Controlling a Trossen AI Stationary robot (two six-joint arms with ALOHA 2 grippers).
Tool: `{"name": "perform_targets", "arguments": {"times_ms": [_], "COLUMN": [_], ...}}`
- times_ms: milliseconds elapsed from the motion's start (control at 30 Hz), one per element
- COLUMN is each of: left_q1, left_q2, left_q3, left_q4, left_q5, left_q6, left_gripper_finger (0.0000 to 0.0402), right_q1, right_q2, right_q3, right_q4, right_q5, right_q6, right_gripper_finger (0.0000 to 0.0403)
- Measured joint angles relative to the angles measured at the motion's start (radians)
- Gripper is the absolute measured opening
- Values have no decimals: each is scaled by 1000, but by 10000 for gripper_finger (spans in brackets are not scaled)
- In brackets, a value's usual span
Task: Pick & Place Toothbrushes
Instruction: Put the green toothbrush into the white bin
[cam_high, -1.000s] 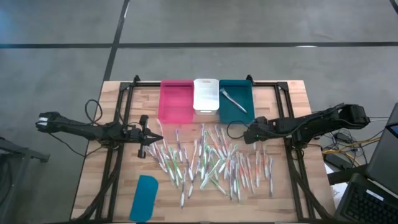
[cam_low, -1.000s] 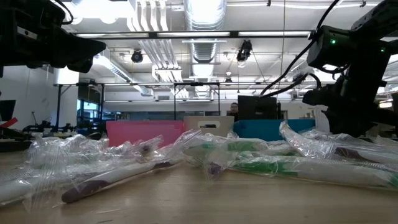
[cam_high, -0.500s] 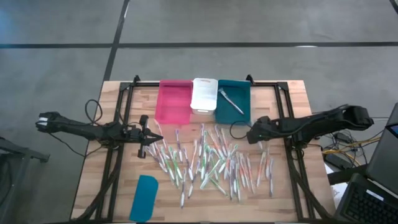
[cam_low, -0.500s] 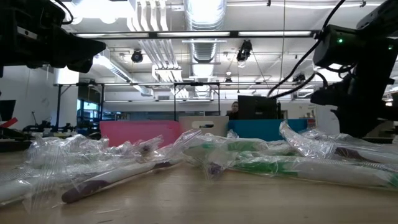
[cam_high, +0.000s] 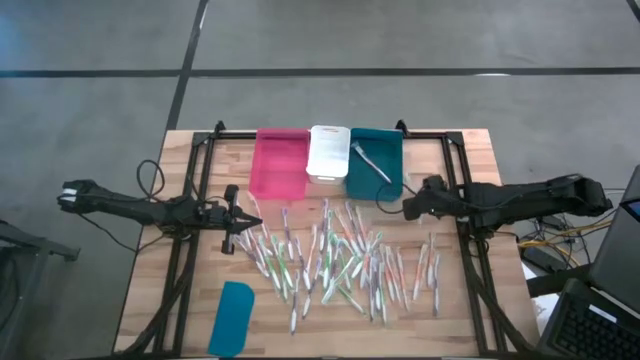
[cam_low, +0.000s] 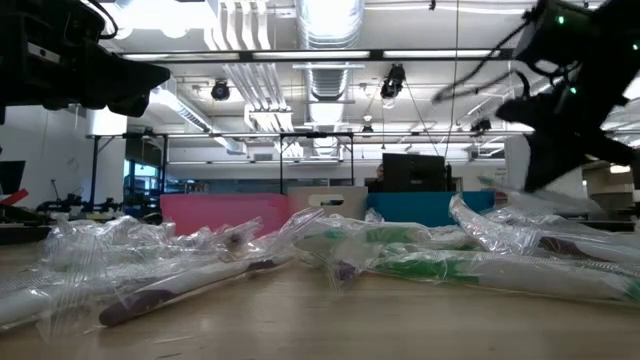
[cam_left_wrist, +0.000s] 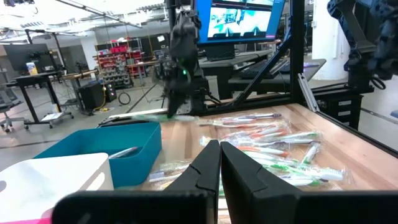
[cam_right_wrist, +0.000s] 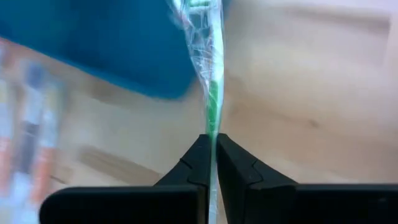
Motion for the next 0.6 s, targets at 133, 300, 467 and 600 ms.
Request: {"name": "perform_targets", "arguments": {"times_ms": [133,300,467,600], "left_q1": [0,0,0,0], "left_q2": [0,0,0,0], "left_q3": [0,0,0,0], "left_q4": [0,0,0,0], "left_q5": [0,0,0,0], "left_q6": [0,0,0,0], "left_gripper_finger": [18,18,18,18], "right_q1": [-2,-20,-52,-87], "right_q2": [7,67,190,305], "right_q3": [90,213,339,448], "right_q4": [2,11,49,80], "right_q5": [48,84,87,79], "right_q6": [-84,-197,-330,-437], "right_gripper_finger": [11,12,12,11]}}
